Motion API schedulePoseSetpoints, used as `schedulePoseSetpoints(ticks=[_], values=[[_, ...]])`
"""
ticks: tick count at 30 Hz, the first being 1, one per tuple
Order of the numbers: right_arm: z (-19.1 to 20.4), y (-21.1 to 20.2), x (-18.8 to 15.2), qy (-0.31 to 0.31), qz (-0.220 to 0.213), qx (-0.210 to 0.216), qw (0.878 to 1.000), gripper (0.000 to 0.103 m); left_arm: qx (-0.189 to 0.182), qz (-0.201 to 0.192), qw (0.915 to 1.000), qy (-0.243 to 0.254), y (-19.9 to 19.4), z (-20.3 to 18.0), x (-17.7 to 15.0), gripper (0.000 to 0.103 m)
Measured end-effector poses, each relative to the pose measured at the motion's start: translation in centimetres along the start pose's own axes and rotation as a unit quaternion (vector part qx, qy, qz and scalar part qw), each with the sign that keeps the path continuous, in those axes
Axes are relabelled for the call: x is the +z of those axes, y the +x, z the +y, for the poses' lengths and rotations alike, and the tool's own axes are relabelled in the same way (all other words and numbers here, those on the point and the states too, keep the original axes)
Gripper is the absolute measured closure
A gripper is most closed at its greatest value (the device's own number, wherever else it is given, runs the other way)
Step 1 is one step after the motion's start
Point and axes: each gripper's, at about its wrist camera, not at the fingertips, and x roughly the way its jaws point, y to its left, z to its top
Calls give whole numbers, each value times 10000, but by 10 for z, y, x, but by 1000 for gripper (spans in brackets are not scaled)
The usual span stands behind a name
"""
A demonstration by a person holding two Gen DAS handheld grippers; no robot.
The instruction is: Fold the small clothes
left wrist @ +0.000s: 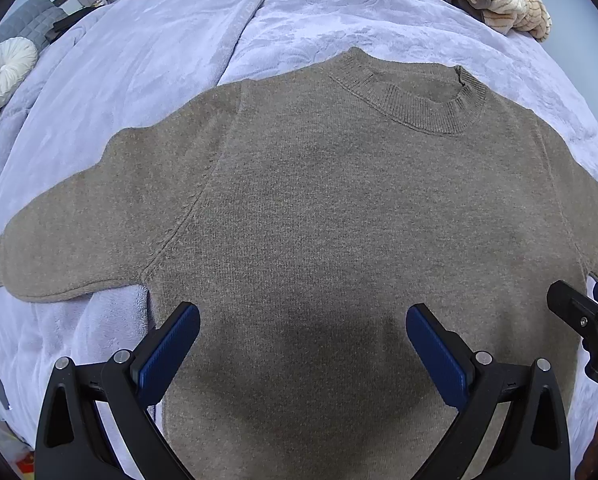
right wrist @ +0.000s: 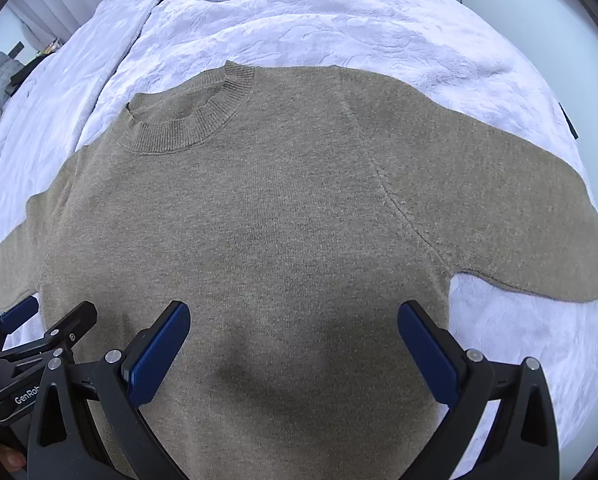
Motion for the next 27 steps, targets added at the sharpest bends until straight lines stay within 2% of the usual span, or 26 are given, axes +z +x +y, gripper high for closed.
schedulePoseSetpoints(ticks=[27], values=[[4, -1, -1, -14, 43, -95, 9999, 0, -113, -7, 9999, -103, -1, 18, -1, 0]])
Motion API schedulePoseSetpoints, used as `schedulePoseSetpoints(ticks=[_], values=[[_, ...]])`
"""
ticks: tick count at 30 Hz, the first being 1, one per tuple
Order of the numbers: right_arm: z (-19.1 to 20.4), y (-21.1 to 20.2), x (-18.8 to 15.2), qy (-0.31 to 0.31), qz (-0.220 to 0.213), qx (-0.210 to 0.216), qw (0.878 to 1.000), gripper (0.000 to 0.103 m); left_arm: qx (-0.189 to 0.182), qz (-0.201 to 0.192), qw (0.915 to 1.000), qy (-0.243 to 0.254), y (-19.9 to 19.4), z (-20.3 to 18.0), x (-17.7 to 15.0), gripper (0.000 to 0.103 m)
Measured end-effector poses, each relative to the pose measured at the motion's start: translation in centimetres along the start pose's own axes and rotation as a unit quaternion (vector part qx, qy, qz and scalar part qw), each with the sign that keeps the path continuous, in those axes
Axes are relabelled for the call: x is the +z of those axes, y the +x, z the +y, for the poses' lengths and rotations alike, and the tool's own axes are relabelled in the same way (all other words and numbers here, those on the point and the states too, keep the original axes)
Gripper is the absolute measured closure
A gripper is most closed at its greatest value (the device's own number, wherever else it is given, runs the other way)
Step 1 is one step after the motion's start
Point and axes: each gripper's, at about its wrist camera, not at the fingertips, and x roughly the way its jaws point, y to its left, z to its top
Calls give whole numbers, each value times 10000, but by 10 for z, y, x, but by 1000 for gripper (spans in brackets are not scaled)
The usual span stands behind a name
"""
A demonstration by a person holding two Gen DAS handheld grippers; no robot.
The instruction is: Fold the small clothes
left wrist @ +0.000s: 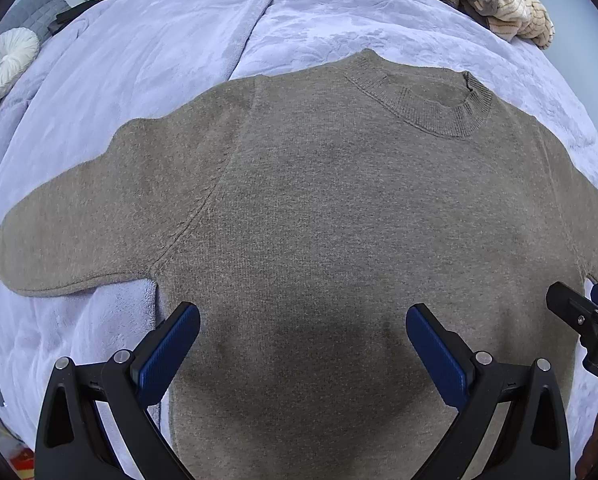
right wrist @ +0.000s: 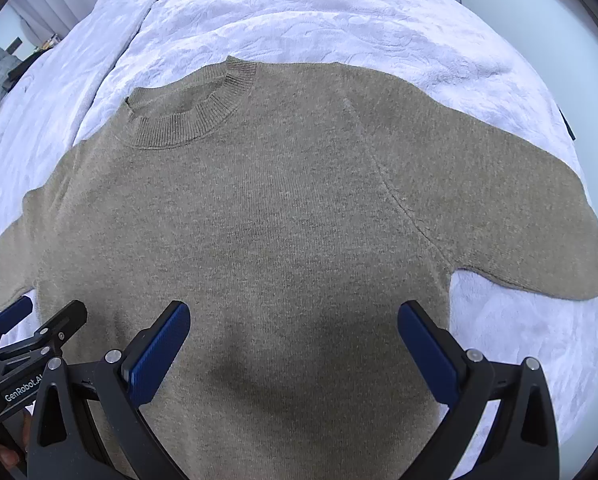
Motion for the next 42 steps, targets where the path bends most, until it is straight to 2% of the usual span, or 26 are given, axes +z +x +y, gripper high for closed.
schedulePoseSetpoints(ticks=[9, 13, 18, 21, 25, 30, 34, 37, 39, 40, 42], values=[[6, 1, 1, -23, 28, -67, 10000, 0, -108, 13, 9999, -95, 2, 12, -4, 0], [11, -1, -1, 42, -14, 164, 9999, 0, -309, 21, 9993, -223, 4, 24, -6, 0], [30, -5, -8, -129, -75, 441, 9989, 0, -724, -258, 9943, -742, 0, 75, -14, 0], [48, -2, -13, -301, -5, 574, 9979, 0, -611, -584, 9899, -1134, -6, 122, -24, 0], [74, 3, -21, -563, 133, 647, 9962, 0, -164, -872, 9790, -1837, -4, 202, -38, 0], [105, 12, -30, -818, 309, 729, 9935, 0, 194, -944, 9521, -2902, 17, 285, -55, 0], [125, 18, -32, -1025, 418, 718, 9913, 0, 140, -992, 9464, -3071, 37, 309, -42, 0], [135, 16, -36, -1143, 433, 714, 9899, 0, 88, -1226, 9369, -3273, 37, 321, -37, 2], [139, 15, -37, -1176, 437, 738, 9894, 0, 225, -1268, 9304, -3431, 36, 325, -35, 38], [141, 15, -38, -1190, 442, 766, 9890, 0, 140, -1256, 9276, -3517, 36, 331, -35, 45], [142, 13, -39, -1201, 446, 827, 9883, 0, -192, -1384, 9222, -3606, 32, 341, -35, 79]])
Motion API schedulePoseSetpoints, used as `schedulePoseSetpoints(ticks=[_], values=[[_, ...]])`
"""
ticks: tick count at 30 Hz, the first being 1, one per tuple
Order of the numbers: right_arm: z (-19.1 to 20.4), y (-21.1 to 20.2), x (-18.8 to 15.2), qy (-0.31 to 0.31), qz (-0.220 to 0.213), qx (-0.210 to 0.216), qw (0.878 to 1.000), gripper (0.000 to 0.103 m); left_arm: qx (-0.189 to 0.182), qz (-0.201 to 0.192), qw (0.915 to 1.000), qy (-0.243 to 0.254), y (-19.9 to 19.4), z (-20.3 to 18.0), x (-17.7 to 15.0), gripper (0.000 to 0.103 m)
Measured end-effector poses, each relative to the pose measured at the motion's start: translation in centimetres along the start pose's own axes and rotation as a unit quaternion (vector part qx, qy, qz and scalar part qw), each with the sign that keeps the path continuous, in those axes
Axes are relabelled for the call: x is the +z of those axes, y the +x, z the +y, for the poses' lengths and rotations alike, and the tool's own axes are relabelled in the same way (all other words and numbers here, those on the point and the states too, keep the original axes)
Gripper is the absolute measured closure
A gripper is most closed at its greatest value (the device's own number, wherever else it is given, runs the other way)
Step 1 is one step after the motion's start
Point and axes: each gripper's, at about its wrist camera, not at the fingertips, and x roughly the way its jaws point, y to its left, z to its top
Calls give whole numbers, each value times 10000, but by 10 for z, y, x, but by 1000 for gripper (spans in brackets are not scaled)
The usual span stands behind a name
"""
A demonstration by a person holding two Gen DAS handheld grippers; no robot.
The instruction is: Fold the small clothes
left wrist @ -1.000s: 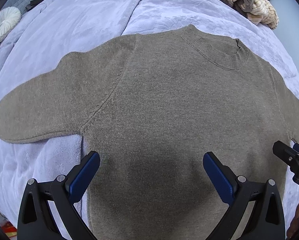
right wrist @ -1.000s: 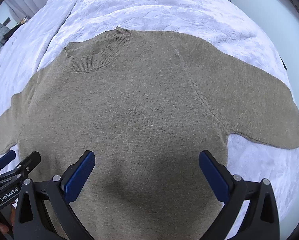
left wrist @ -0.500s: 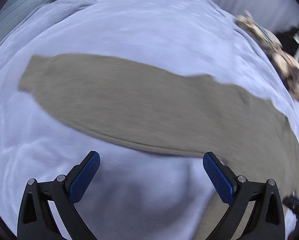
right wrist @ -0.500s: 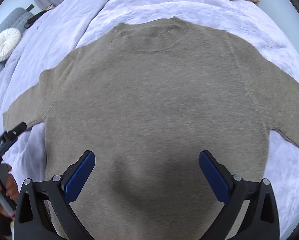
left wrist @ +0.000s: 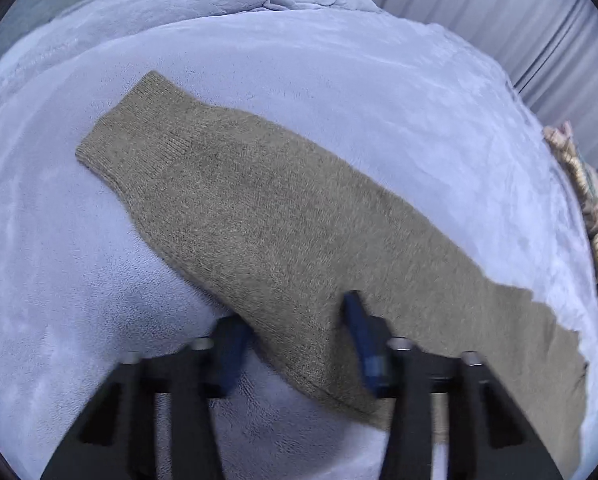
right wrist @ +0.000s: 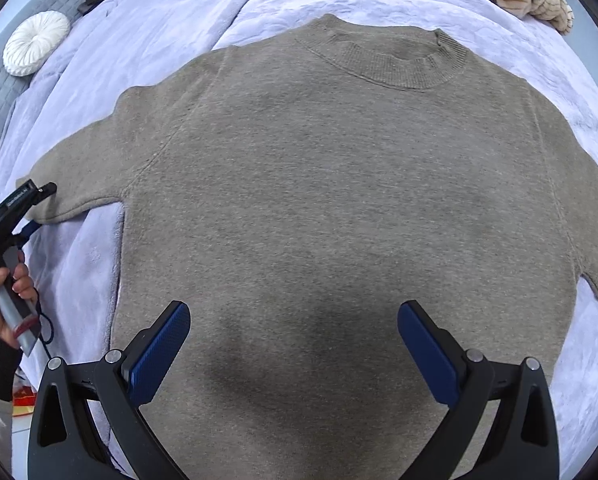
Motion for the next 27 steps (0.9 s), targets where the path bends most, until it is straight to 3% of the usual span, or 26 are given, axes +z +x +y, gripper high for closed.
schedulePoseSetpoints(ticks=[4, 8, 11, 14, 18, 21, 25, 26, 27], values=[[-2, -4, -3, 18, -118, 163, 9998, 0, -527, -130, 9981, 291, -16, -14, 8, 92], [-12, -14, -8, 120, -323, 358, 9988, 0, -1277, -419, 9865, 937, -48, -65, 8, 93], [-22, -24, -12, 219, -524, 465, 9973, 0, -1914, -579, 9670, 1579, -74, -128, -2, 93], [-34, -33, -13, 350, -778, 497, 9951, 0, -2350, -652, 9410, 2348, -101, -191, -36, 93], [-64, -46, -18, 744, -1065, 427, 9906, 0, -2702, -242, 9091, 3162, -104, -266, -96, 93], [-94, -47, -28, 1195, -1030, 400, 9867, 0, -2636, 187, 8908, 3696, -92, -304, -149, 93], [-130, -41, -43, 1702, -885, 353, 9808, 0, -1911, 428, 8710, 4507, -67, -326, -209, 91], [-137, -40, -47, 1779, -848, 346, 9798, 0, -1803, 492, 8691, 4580, -63, -321, -219, 87], [-145, -39, -51, 1869, -802, 322, 9786, 0, -1723, 574, 8683, 4616, -61, -319, -224, 69]])
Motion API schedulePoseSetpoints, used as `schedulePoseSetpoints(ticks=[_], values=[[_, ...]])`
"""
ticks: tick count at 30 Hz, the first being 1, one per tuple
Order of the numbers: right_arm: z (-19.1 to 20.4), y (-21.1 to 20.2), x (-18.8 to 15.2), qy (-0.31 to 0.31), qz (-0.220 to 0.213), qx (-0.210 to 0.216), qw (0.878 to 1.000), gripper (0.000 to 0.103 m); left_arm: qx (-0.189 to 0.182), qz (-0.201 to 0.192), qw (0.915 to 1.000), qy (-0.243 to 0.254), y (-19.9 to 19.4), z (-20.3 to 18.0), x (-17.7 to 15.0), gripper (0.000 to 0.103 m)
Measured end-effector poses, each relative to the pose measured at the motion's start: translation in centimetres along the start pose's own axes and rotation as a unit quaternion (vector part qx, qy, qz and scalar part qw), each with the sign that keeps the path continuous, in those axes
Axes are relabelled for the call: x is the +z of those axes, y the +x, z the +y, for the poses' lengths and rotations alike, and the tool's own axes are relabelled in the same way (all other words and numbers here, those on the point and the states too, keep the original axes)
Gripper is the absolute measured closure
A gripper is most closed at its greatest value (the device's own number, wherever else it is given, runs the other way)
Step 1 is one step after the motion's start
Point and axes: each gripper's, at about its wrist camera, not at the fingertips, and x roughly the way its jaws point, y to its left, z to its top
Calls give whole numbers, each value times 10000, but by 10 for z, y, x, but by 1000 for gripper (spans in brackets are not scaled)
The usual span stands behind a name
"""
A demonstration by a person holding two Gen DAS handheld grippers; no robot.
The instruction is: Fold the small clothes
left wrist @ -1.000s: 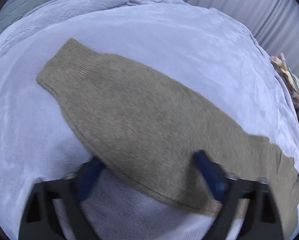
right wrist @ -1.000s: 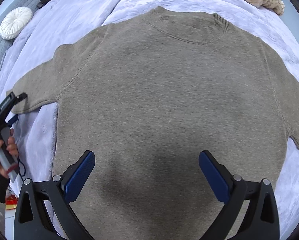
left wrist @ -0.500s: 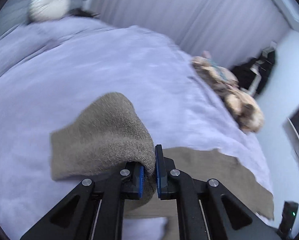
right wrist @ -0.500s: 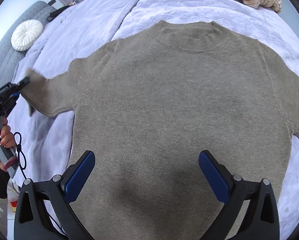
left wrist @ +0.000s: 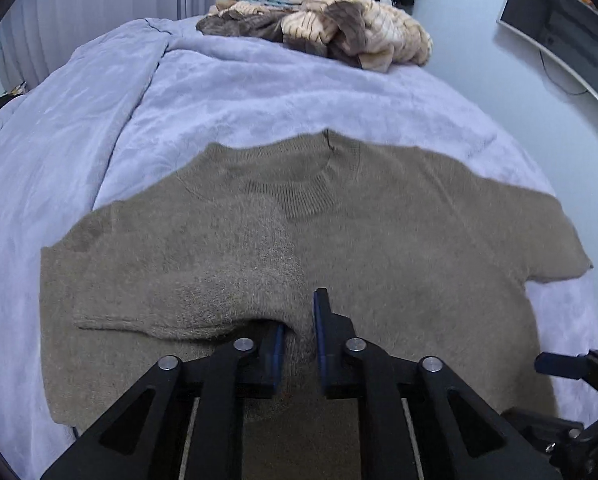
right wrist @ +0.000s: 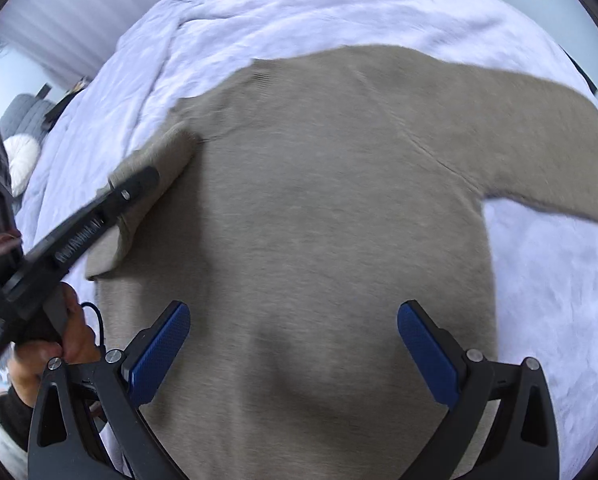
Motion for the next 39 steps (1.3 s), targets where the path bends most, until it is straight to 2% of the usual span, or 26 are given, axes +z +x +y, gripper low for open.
schedulePoseSetpoints(ticks=[1, 2, 3, 6, 9, 11, 13, 14, 16, 20, 21, 22, 23, 24, 25, 26, 28, 29, 31, 32, 33, 34, 35, 36, 39], values=[[-6, 1, -1, 69, 24, -54, 10000, 0, -11, 30, 10000, -39, -2, 1, -5, 56], [-11, 0, -2, 97, 24, -113, 9999, 0, 39, -60, 9999, -100, -8, 5, -9, 34], [-14, 1, -1, 99, 12, -200, 9998, 0, 114, -210, 9996, -127, -20, 9, -13, 29], [-8, 0, 2, -200, -78, -293, 9993, 0, 232, -432, 9985, -248, -39, 33, -4, 29], [19, -3, 11, -894, -291, -300, 9951, 0, 689, -638, 9933, -680, -62, 81, 0, 29], [53, -1, 19, -1488, -462, -310, 9873, 0, 976, -566, 9883, -1031, -59, 118, 3, 29], [94, 8, 26, -2142, -602, -408, 9741, 0, 1284, -255, 9803, -1481, -47, 160, 0, 29], [112, 11, 27, -2388, -651, -461, 9678, 0, 1256, -157, 9778, -1667, -41, 176, -3, 29], [151, 28, 28, -2997, -739, -660, 9489, 0, 1149, 76, 9726, -2018, -25, 204, -8, 29], [202, 70, 21, -3902, -705, -1265, 9092, 1, 660, 462, 9719, -2212, 3, 226, -14, 29], [208, 80, 20, -4049, -694, -1439, 9003, 4, 554, 541, 9726, -2193, 9, 227, -15, 29], [213, 95, 20, -4214, -670, -1768, 8870, 13, 475, 580, 9734, -2166, 13, 226, -14, 29], [213, 101, 22, -4243, -656, -1898, 8829, 26, 408, 597, 9740, -2149, 16, 226, -14, 29], [210, 103, 27, -4148, -566, -1835, 8894, 78, 360, 590, 9745, -2135, 17, 226, -14, 29], [205, 100, 32, -3956, -519, -1713, 9008, 91, 302, 578, 9750, -2122, 18, 226, -13, 29], [195, 88, 42, -3513, -589, -1422, 9235, 90, 246, 578, 9755, -2108, 20, 226, -12, 29], [165, 63, 59, -2597, -818, -898, 9580, 90, 186, 596, 9761, -2080, 22, 226, -8, 29], [144, 49, 65, -2055, -934, -616, 9722, 90, 169, 602, 9764, -2066, 23, 226, -5, 29], [96, 30, 73, -1009, -1079, -265, 9887, 90, 102, 613, 9779, -1995, 26, 226, -1, 29], [68, 26, 75, -432, -1055, -82, 9934, 89, 93, 615, 9788, -1954, 28, 225, 0, 29], [46, 28, 75, 8, -945, 108, 9955, 83, 104, 625, 9792, -1928, 30, 225, 3, 29], [23, 31, 73, 427, -777, 246, 9958, 60, 119, 637, 9794, -1915, 32, 224, 4, 29], [4, 33, 69, 760, -649, 299, 9945, 46, 132, 642, 9791, -1924, 33, 224, 4, 25], [-9, 33, 65, 964, -625, 364, 9927, 27, 90, 659, 9792, -1917, 34, 223, 4, 24], [-37, 33, 52, 1478, -651, 739, 9841, 26, 151, 656, 9785, -1949, 35, 221, 6, 24]])
